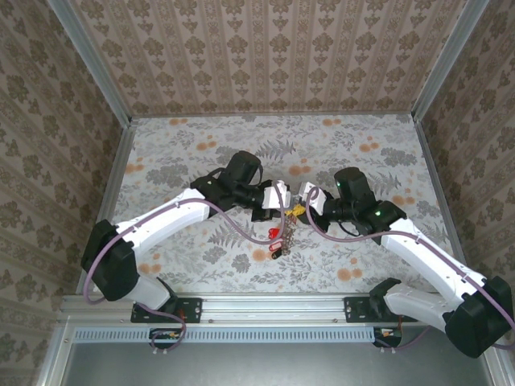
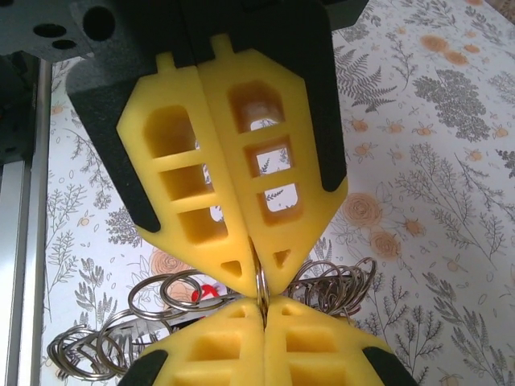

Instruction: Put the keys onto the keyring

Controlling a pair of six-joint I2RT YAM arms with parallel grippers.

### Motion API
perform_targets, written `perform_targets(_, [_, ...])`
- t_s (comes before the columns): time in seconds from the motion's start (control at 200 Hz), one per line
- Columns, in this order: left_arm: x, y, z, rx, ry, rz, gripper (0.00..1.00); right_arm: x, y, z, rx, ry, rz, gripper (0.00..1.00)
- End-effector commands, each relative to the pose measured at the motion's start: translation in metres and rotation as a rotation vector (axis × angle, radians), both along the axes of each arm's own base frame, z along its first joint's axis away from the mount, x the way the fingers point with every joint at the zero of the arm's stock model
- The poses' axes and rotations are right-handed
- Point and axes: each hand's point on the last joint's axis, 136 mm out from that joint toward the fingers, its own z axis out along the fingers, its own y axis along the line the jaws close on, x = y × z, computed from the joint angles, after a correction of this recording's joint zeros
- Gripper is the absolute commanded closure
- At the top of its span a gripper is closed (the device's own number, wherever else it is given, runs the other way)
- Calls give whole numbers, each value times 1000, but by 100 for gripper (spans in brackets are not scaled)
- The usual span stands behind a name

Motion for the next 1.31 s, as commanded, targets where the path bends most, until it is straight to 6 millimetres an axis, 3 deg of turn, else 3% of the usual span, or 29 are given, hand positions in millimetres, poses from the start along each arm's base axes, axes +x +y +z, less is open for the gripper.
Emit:
perform_targets(0.0, [-1, 1, -4, 27, -8, -8, 100, 1, 7, 35, 64, -109, 26, 97])
perform_targets(0.3, [-3, 4, 30, -231, 94, -20, 100, 6, 2, 10, 135, -87, -11, 82])
perform_targets(0.675, [-1, 8, 31, -282, 129, -16, 100, 7, 2, 16, 204, -104, -20, 79])
perform_targets(0.905, [-4, 9, 38, -315, 140, -36, 100, 9, 5, 16, 217, -105, -16, 82])
perform_targets(1.3, [-9, 11, 44, -340, 154, -66, 100, 13, 8, 13, 216, -100, -9, 96])
